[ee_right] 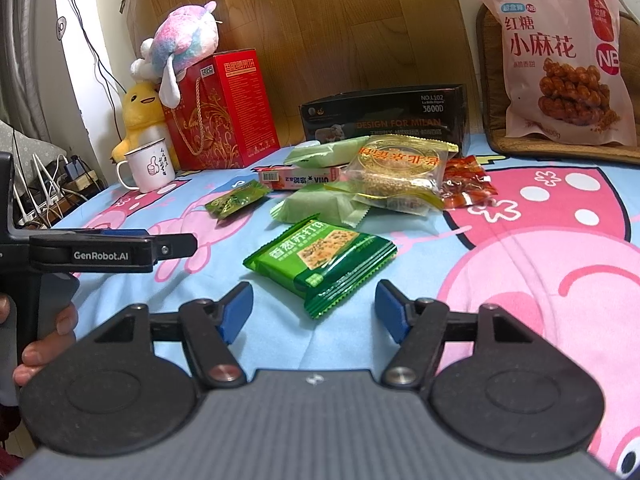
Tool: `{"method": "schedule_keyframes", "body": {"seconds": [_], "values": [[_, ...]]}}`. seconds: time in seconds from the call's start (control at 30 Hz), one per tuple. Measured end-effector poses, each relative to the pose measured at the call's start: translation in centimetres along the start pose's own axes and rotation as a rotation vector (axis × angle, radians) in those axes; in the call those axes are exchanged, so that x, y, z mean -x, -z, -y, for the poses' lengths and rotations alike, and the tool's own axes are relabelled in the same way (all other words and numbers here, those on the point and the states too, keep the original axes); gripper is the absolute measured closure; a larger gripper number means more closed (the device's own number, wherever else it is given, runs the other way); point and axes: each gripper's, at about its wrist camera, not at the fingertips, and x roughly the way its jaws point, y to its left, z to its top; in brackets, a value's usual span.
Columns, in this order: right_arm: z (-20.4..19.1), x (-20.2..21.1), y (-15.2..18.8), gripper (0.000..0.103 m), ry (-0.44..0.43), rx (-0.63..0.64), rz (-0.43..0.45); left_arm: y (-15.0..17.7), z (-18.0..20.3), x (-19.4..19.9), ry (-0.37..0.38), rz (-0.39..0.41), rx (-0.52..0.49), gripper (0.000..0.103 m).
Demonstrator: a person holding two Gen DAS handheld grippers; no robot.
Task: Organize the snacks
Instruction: 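Grasp the green snack packet with the left tool, then carry the green packet into the black tin box and open the left tool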
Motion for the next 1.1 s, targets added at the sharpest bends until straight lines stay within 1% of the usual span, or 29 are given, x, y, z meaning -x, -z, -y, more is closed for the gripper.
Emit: {"method": "schedule_keyframes", "body": {"seconds": [0.07, 0.13, 0.2, 0.3, 0.43, 0.5, 0.57, 0.6, 0.63, 0.67, 0.7, 0.73, 0.77, 0.8, 0.83, 0.9, 0.97, 1.1], "values": [[0.0, 0.0, 0.0, 0.033, -0.002, -0.001, -0.001, -0.2, -0.2, -0.2, 0.026, -0.016, 0.012, 0.012], [0.0, 0.0, -0.1, 0.033, -0.003, 0.001, -0.005, -0.5, -0.4, -0.3, 0.067, -0.038, 0.035, 0.013], [0.0, 0.0, -0.4, 0.033, 0.005, 0.019, -0.01, -0.9, -0.7, -0.4, 0.123, -0.061, 0.063, 0.014], [0.0, 0.0, -0.8, 0.033, 0.034, 0.086, -0.008, -1.5, -0.9, -0.9, 0.213, -0.097, 0.104, 0.016], [0.2, -0.4, -1.0, 0.032, 0.015, 0.13, -0.033, -2.4, 0.2, -2.0, 0.32, -0.143, 0.116, 0.022], [0.0, -0.9, -0.9, 0.032, 0.003, 0.156, -0.052, -2.8, 1.3, -2.5, 0.349, -0.157, 0.097, 0.027], [-0.3, -1.4, -0.9, 0.032, -0.009, 0.182, -0.066, -3.3, 2.8, -3.2, 0.372, -0.172, 0.062, 0.038], [-0.5, -1.6, -0.9, 0.033, -0.006, 0.199, -0.069, -3.4, 3.5, -3.6, 0.381, -0.184, 0.046, 0.042], [-0.6, -1.9, -0.9, 0.033, -0.002, 0.212, -0.074, -3.5, 4.0, -4.1, 0.39, -0.202, 0.036, 0.049], [-0.7, -2.0, -0.9, 0.035, -0.001, 0.22, -0.078, -3.5, 4.6, -4.6, 0.395, -0.217, 0.027, 0.049], [-0.8, -2.1, -0.9, 0.041, 0.002, 0.225, -0.077, -3.5, 5.1, -4.7, 0.396, -0.216, 0.014, 0.05], [-0.8, -2.2, -0.9, 0.045, 0.007, 0.231, -0.074, -3.6, 5.6, -4.7, 0.413, -0.225, 0.01, 0.054], [-0.8, -2.2, -0.9, 0.056, 0.011, 0.236, -0.07, -3.7, 6.1, -4.7, 0.438, -0.242, 0.015, 0.054], [-0.8, -2.1, -0.9, 0.064, 0.011, 0.237, -0.067, -3.7, 6.5, -4.5, 0.442, -0.245, 0.011, 0.055], [-0.7, -2.0, -1.0, 0.065, 0.017, 0.233, -0.062, -3.8, 7.0, -4.2, 0.434, -0.236, -0.01, 0.055], [-0.4, -1.7, -1.2, 0.066, 0.014, 0.212, -0.055, -4.1, 7.4, -3.1, 0.425, -0.211, -0.04, 0.055], [-0.2, -0.8, -1.7, 0.066, -0.001, 0.198, -0.022, -4.8, 7.4, -1.8, 0.434, -0.178, -0.05, 0.055], [0.4, 0.4, -4.0, 0.066, -0.031, 0.184, 0.07, -7.9, 7.3, -0.8, 0.446, -0.098, -0.057, 0.054]]}}
